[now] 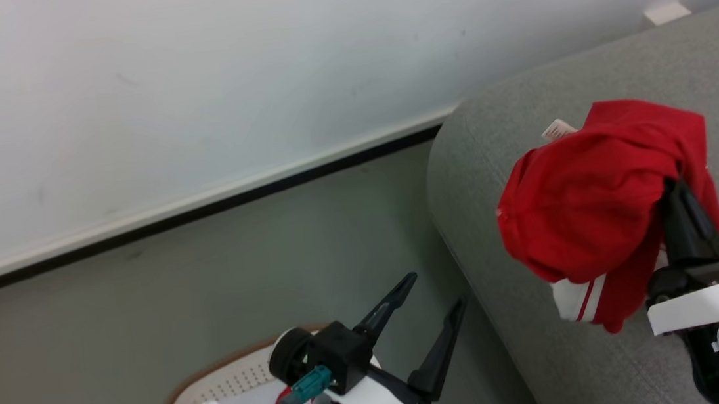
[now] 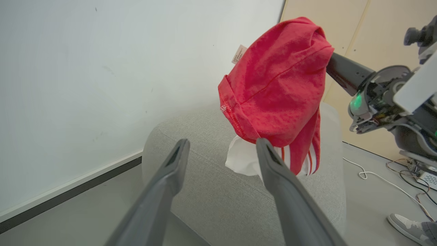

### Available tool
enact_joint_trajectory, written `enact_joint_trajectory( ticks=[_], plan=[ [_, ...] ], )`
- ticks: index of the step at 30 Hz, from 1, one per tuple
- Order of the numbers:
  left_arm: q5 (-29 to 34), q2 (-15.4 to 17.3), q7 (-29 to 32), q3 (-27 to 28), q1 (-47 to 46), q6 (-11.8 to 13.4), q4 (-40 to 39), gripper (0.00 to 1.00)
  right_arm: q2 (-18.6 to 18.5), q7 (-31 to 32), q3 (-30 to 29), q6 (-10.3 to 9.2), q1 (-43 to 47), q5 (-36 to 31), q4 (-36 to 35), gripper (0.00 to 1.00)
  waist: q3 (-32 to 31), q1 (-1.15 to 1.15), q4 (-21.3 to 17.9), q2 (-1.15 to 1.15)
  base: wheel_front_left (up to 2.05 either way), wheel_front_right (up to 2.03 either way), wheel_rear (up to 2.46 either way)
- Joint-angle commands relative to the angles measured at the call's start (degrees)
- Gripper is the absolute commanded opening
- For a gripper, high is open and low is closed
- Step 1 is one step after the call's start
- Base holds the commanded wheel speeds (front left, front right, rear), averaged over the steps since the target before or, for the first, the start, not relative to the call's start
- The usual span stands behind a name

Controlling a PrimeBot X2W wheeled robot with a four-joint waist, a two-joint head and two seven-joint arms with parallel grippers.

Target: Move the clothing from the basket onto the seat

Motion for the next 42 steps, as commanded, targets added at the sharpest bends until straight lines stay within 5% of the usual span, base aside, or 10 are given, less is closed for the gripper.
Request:
enact_joint_trajectory(
  ticks=[1,9,16,27,29,31,42],
  plan=[
    [0.4,0.3,-0.3,-0.1,-1.1,-0.3,-0.3,1.00,-0.6,0.0,-0.8,-0.12,-0.8,-0.8,-0.4,0.00,2.9,0.00,-0.9,0.00,0.00,0.00,0.00],
    [1.8,1.8,0.3,-2.2,-6.1,-1.7,-1.4,1.00,-4.2,0.0,-7.2,-0.12,-10.1,-1.0,2.6,0.00,12.7,0.00,2.6,0.00,0.00,0.00,0.00],
    [2.6,2.9,1.3,-3.9,-12.3,-2.3,-2.8,1.00,-10.7,0.0,-16.0,-0.12,-23.9,-3.8,13.3,0.00,21.8,0.00,7.5,0.00,0.00,0.00,0.00],
    [2.7,4.7,0.6,-4.4,-15.0,-2.5,-2.7,1.00,-8.2,0.0,-31.9,-0.12,-33.3,-17.6,31.3,0.00,27.5,0.00,10.8,0.00,0.00,0.00,0.00],
    [2.9,5.0,0.4,-4.3,-15.1,-2.2,-2.4,1.00,-6.5,0.0,-35.1,-0.12,-32.0,-19.9,31.4,0.40,27.3,0.00,10.9,0.00,0.00,0.00,0.00],
    [3.1,5.1,0.2,-4.2,-14.8,-1.9,-2.1,1.00,-4.5,0.0,-36.1,-0.12,-29.9,-21.3,30.2,1.00,26.8,0.00,10.8,0.00,0.00,0.00,0.00],
    [0.6,7.7,-0.9,-0.3,-9.9,0.0,-0.9,1.00,2.2,0.0,-33.7,-0.12,-15.0,-23.1,15.5,1.00,19.5,0.00,6.8,0.00,0.00,0.00,0.00]
  ],
)
